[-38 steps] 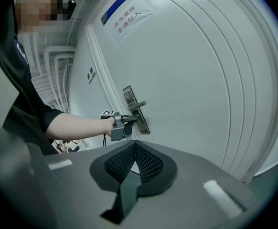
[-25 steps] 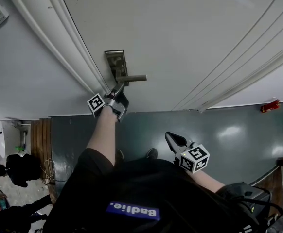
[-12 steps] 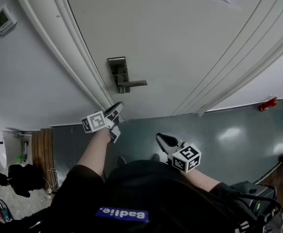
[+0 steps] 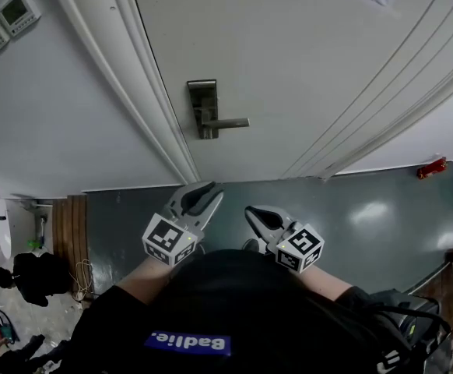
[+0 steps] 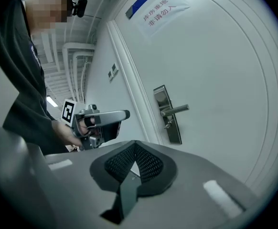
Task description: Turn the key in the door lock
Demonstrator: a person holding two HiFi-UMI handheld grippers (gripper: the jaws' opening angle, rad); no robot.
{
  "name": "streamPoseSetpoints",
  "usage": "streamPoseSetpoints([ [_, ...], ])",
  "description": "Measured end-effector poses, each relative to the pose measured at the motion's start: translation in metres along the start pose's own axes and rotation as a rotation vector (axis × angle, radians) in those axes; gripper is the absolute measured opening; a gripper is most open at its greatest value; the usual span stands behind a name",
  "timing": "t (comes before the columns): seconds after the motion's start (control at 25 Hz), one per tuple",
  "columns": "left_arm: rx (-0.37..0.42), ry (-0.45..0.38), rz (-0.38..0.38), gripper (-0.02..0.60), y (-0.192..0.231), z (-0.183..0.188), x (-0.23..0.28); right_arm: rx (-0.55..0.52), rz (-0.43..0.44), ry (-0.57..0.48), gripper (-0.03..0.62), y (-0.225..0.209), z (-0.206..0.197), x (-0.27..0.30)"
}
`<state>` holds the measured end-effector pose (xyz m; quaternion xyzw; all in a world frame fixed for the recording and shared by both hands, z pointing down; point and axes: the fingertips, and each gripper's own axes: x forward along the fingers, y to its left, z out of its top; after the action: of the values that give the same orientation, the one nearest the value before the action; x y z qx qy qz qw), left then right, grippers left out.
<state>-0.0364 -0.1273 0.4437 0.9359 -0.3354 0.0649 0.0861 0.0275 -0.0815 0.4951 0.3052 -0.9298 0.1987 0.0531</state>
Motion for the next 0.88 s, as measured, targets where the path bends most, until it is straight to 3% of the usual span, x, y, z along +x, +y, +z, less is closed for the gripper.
streamPoseSetpoints([
  [0.24,0.080,0.006,-0.056,0.069,-0.036,-0.014,-0.011,-0.042,0.007,-0.033,0.000,0.010,0.010,0.006],
  [0.52,0.070,0.001,-0.081,0.006,-0.041,-0.014,-0.016,-0.066,0.017,-0.041,0.000,0.018,0.017,0.008],
  [0.88,0.036,0.002,-0.100,0.006,-0.045,-0.017,-0.016,-0.099,0.032,-0.054,0.000,0.022,0.017,0.006],
])
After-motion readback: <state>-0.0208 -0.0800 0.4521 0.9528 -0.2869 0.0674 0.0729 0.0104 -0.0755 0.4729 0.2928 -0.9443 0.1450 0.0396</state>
